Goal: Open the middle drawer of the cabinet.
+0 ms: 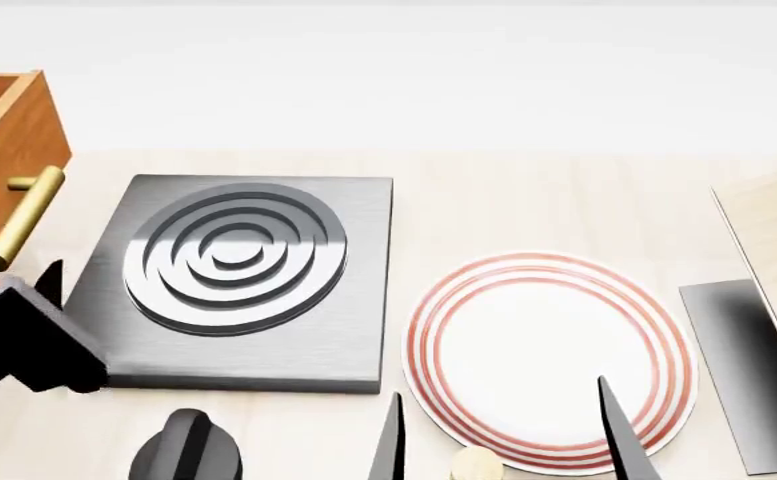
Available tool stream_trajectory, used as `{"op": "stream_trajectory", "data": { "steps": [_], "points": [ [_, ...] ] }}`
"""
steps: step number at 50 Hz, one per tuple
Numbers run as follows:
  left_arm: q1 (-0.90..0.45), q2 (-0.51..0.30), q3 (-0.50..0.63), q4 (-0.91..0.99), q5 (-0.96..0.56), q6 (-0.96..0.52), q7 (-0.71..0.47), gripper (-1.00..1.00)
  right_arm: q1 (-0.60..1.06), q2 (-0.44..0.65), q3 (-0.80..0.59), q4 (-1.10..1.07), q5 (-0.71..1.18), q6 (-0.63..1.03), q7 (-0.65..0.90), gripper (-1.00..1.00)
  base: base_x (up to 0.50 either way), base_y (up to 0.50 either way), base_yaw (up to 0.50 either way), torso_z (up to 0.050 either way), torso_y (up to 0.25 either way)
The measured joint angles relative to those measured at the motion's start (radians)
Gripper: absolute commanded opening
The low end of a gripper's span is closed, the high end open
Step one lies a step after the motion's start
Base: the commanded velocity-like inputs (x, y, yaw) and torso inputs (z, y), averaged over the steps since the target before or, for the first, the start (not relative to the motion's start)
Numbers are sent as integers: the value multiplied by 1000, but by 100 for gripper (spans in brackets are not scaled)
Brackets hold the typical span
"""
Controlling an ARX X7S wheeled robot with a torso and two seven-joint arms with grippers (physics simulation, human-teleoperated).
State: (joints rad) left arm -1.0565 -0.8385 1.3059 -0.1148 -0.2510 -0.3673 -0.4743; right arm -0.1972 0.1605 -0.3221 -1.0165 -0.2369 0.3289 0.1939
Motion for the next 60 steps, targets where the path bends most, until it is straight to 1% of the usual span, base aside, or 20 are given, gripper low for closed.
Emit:
{"op": "stream_trajectory", "data": {
  "steps": [11,21,28,36,49,60],
  "points": [
    [-15,-55,-112,187,-197,-68,-10,100,4,3,-1,0,4,4,3,100,0,0,0,0,0],
    [-64,-70,-203,247,-405,-173,33,100,8,5,-6,0,4,9,6,100,0,0,0,0,0],
    [-100,-54,-266,225,-543,-235,63,100,10,7,-10,1,2,10,8,100,0,0,0,0,0],
    [-141,-21,-318,166,-643,-281,87,100,10,10,-14,3,1,11,11,100,0,0,0,0,0],
    [-183,21,-381,74,-755,-324,113,100,13,15,-18,10,5,13,16,100,0,0,0,0,0],
    [-216,62,-410,-8,-788,-331,127,100,18,19,-20,14,11,18,20,100,0,0,0,0,0]
  ]
}}
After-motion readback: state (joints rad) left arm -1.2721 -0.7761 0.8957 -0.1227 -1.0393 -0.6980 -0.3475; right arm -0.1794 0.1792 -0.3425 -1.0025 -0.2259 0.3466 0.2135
